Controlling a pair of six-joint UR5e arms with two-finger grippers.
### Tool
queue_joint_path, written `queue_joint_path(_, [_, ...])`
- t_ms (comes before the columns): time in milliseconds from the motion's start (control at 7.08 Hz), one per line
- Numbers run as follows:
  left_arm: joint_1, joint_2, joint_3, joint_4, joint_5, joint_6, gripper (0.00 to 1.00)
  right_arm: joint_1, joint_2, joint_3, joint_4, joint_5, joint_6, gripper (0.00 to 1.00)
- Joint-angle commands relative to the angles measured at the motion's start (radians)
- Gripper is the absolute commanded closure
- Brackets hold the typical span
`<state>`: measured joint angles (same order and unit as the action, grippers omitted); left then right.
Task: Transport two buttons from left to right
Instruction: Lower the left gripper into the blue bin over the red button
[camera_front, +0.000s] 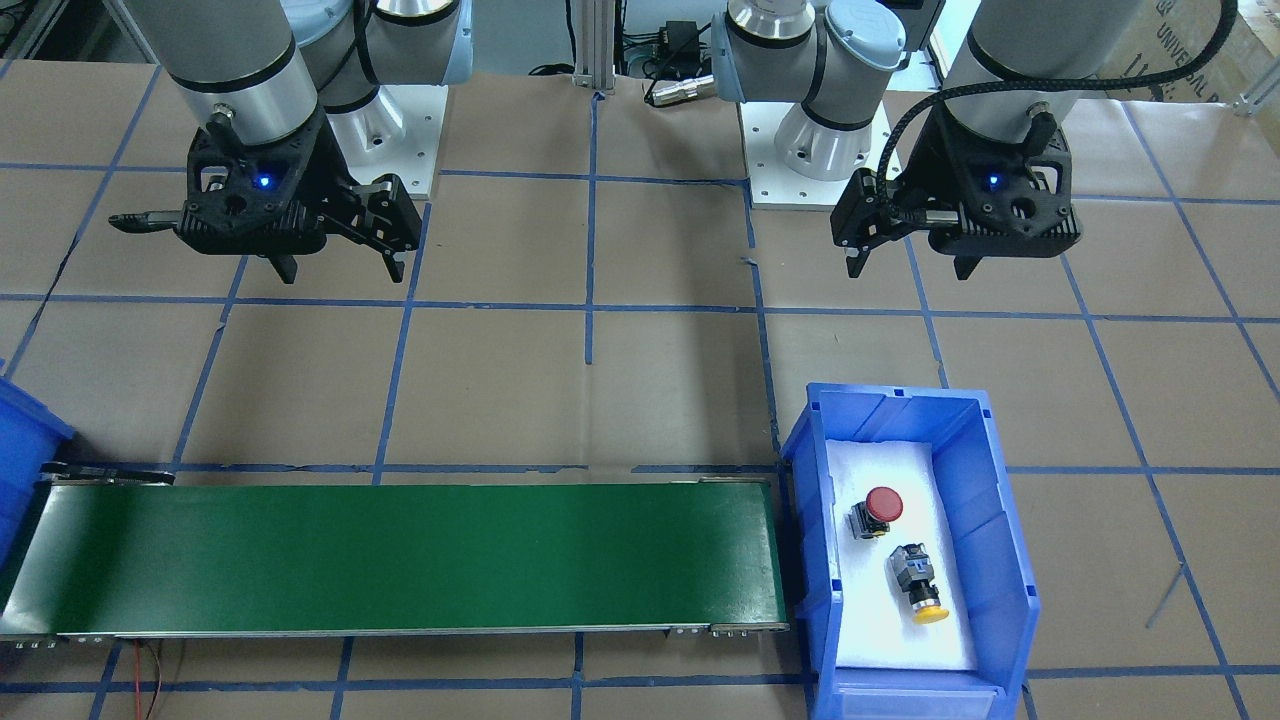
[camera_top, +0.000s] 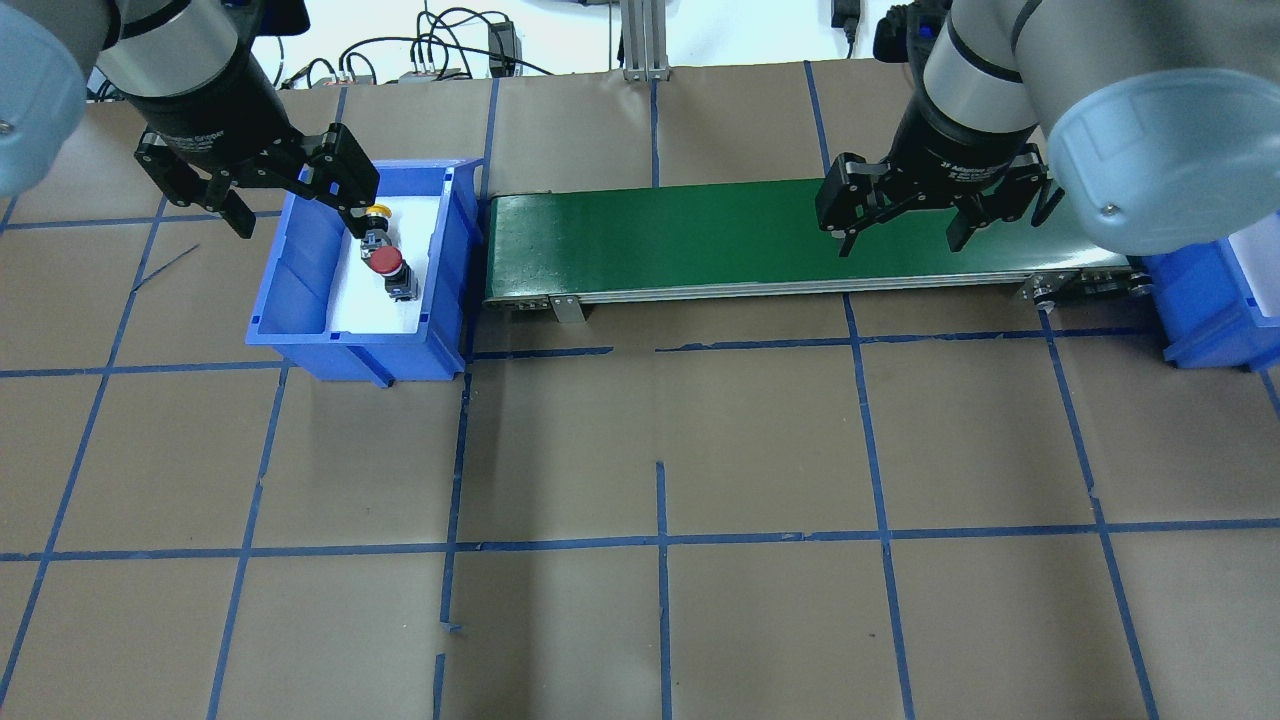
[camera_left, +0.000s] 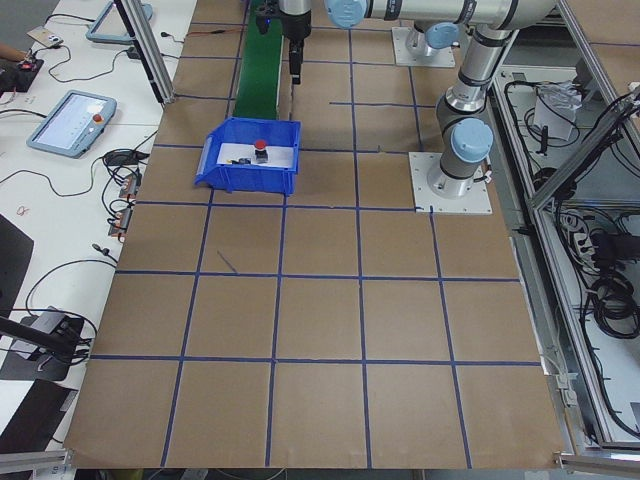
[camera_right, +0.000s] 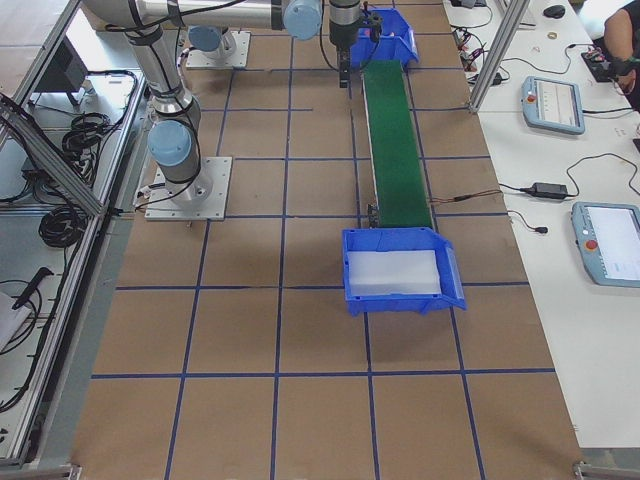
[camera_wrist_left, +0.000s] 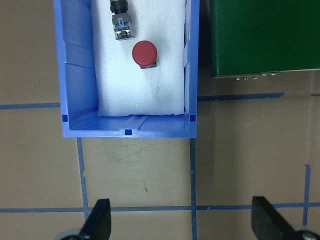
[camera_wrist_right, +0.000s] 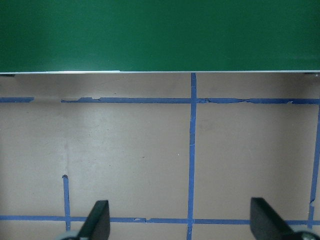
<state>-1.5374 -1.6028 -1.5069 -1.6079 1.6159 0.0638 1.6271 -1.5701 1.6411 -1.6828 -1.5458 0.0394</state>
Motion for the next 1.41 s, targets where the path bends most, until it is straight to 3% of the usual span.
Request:
queue_joint_path(0, [0.0, -0.005, -0.001, 0.003, -0.011, -0.025, 0.0, 0.0, 0.001, 0.0, 0.0, 0.004, 0.001, 0.0])
queue_joint_path(565, [0.036, -0.032, -0.009, 0.003, -0.002, -0.048, 0.0, 0.0, 0.001, 0.0, 0.0, 0.004, 0.001, 0.0])
queue_joint_path(707, [0.036, -0.076, 0.006, 0.023, -0.001, -0.03, 0.0, 0.0, 0.001, 0.0, 0.0, 0.004, 0.001, 0.0])
queue_joint_path(848, [0.042, -0.18, 0.032, 0.168, -0.001, -0.016, 0.0, 0.0, 0.001, 0.0, 0.0, 0.004, 0.001, 0.0])
queue_joint_path(989, [0.048, -0.272, 0.068, 0.21, -0.013, -0.01, 0.0, 0.0, 0.001, 0.002, 0.0, 0.004, 0.001, 0.0])
queue_joint_path(1272, [0.062, -0.353, 0.06, 0.294, -0.036, 0.04, 0.0, -0.001, 0.001, 0.003, 0.0, 0.004, 0.001, 0.0])
